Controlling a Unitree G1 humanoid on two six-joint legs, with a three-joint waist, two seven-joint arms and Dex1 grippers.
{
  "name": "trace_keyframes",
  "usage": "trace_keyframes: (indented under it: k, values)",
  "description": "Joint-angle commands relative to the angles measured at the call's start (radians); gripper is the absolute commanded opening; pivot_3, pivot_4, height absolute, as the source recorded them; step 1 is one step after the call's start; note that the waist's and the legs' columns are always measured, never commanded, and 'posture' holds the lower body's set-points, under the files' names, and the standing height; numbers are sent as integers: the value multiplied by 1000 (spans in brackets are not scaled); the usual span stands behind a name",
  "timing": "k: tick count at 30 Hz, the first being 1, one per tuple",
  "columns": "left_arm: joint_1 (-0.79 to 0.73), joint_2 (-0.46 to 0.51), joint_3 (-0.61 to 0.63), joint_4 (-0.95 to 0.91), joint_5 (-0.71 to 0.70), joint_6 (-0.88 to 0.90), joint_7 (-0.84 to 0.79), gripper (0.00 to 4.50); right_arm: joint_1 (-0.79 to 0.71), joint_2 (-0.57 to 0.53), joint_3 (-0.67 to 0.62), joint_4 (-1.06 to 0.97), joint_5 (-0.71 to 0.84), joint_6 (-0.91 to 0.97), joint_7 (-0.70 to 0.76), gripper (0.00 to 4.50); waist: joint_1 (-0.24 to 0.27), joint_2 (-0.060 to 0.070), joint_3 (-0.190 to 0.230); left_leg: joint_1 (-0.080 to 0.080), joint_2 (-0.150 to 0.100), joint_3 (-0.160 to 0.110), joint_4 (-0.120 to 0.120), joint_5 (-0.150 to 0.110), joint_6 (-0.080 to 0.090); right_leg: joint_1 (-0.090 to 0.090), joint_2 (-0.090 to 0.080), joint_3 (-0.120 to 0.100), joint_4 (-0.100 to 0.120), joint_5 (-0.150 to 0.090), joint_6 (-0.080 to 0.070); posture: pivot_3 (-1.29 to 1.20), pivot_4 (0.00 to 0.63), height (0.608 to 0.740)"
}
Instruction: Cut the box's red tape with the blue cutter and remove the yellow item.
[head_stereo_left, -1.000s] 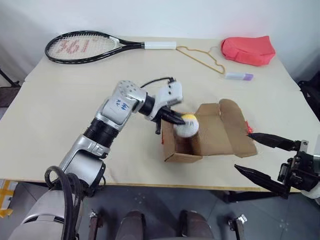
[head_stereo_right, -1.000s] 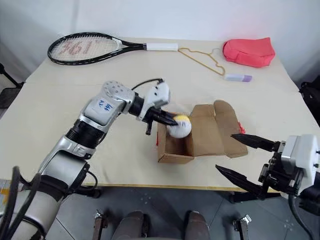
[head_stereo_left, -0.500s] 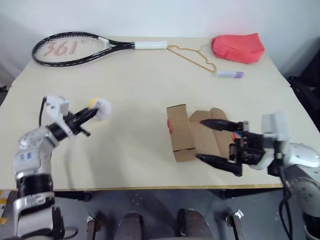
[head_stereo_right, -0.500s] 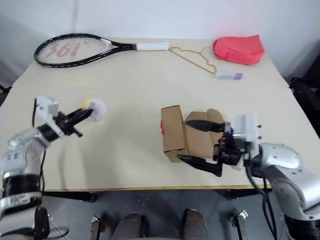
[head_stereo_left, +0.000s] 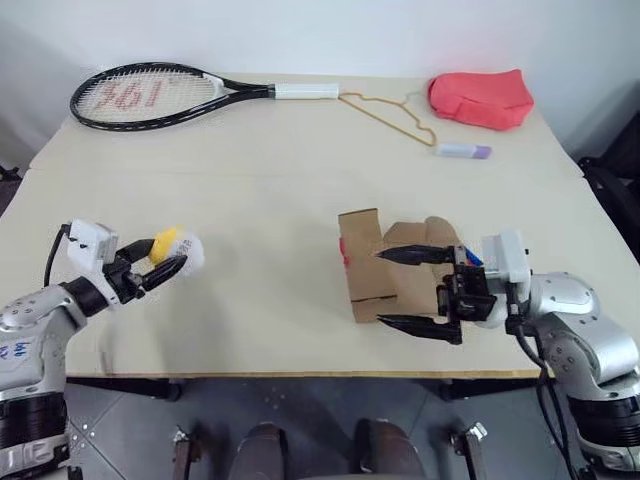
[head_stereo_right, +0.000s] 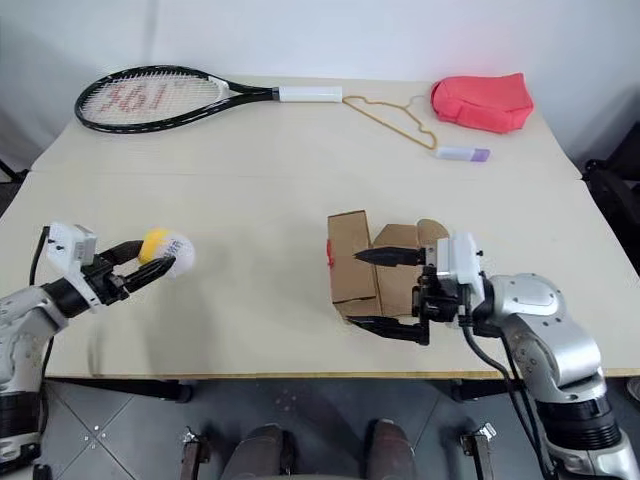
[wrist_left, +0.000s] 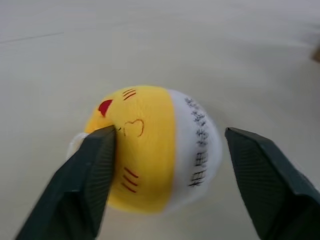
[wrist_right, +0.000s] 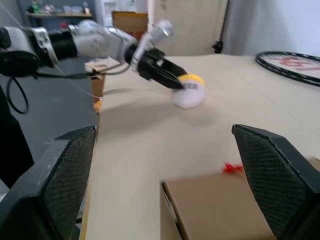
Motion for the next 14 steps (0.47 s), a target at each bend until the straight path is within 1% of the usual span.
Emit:
trace_keyframes:
  k: [1, 3, 5, 7, 10, 14]
  values:
    - [129, 99, 110, -76, -62, 84, -90, 4168, 0, -56, -67, -1, 45, 18, 53, 4500, -11, 0, 0, 0, 0, 0, 0, 0, 0, 0, 0, 0, 0, 0, 0, 0, 150, 740]
    - [245, 130, 173, -111, -20, 32, -110, 4168, 10, -93, -100, 14, 50, 24, 79, 4500, -20, 1, 1, 2, 1, 1, -3, 0, 0, 0, 0, 0, -1, 0, 0, 0, 150, 740]
    - [325, 122, 218, -140, 12, -60, -120, 4168, 27, -114, -124, 32, 41, 16, 93, 4500, -17, 1, 1, 4, 1, 4, -6, 0, 0, 0, 0, 0, -1, 0, 0, 0, 150, 740]
    - [402, 95, 272, -178, 12, -91, -119, 4168, 48, -133, -142, 55, 8, -8, 103, 4500, -13, 1, 1, 4, 1, 4, -6, 0, 0, 0, 0, 0, -2, -1, -1, 0, 150, 740]
    - [448, 66, 294, -188, 20, -124, -93, 4168, 56, -138, -142, 87, -37, -50, 117, 4500, -9, 1, 1, 4, 1, 4, -6, -1, 0, 1, 0, 0, -4, -1, -1, 0, 150, 740]
    - [426, 4, 329, -200, 5, -139, 7, 4168, 42, -100, -161, 117, -47, -65, 58, 4500, -12, 1, 1, 4, 1, 4, -6, 0, 0, 1, 0, 1, -4, -1, -2, 0, 150, 740]
